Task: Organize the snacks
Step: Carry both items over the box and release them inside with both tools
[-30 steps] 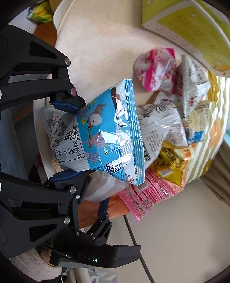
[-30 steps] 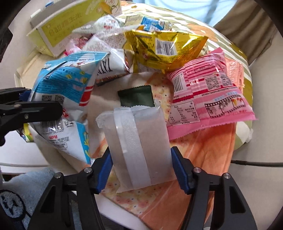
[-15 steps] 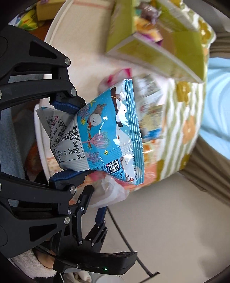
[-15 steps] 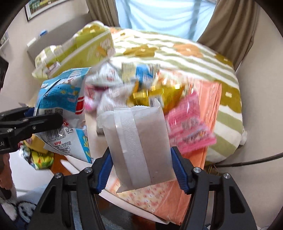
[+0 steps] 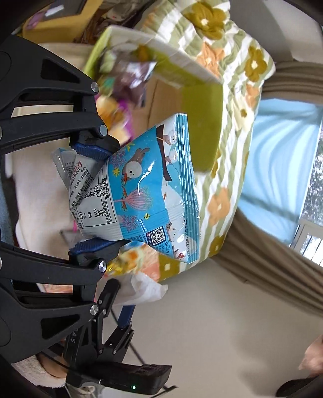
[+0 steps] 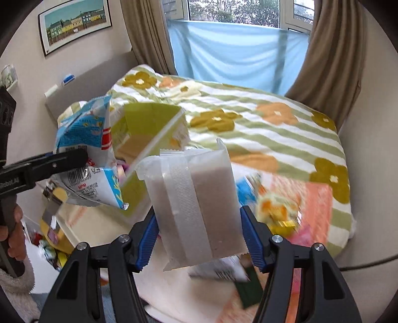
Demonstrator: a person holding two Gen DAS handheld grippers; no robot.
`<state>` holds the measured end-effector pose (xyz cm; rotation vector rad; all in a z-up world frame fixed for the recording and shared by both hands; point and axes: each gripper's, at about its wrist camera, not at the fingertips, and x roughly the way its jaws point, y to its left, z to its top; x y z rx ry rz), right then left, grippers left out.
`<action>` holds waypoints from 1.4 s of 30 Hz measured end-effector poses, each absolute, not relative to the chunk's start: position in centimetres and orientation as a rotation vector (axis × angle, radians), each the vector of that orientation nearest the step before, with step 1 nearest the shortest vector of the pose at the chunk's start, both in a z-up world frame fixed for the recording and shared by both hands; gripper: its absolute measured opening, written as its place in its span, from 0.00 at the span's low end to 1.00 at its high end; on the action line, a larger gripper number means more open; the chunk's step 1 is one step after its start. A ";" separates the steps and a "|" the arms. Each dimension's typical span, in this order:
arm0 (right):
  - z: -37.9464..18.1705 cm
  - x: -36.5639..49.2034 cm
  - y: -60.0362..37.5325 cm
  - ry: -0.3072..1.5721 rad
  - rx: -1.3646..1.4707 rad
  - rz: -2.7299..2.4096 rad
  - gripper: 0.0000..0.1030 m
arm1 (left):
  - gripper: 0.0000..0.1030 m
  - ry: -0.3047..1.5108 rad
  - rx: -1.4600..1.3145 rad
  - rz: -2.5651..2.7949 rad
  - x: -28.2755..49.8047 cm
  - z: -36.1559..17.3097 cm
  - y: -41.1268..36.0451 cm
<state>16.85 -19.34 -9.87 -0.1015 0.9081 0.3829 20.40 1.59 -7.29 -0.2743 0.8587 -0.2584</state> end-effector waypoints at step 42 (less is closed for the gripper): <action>-17.5 30.8 2.3 1.147 0.001 0.313 0.58 | 1.00 1.086 -0.234 -0.152 32.0 -15.7 21.6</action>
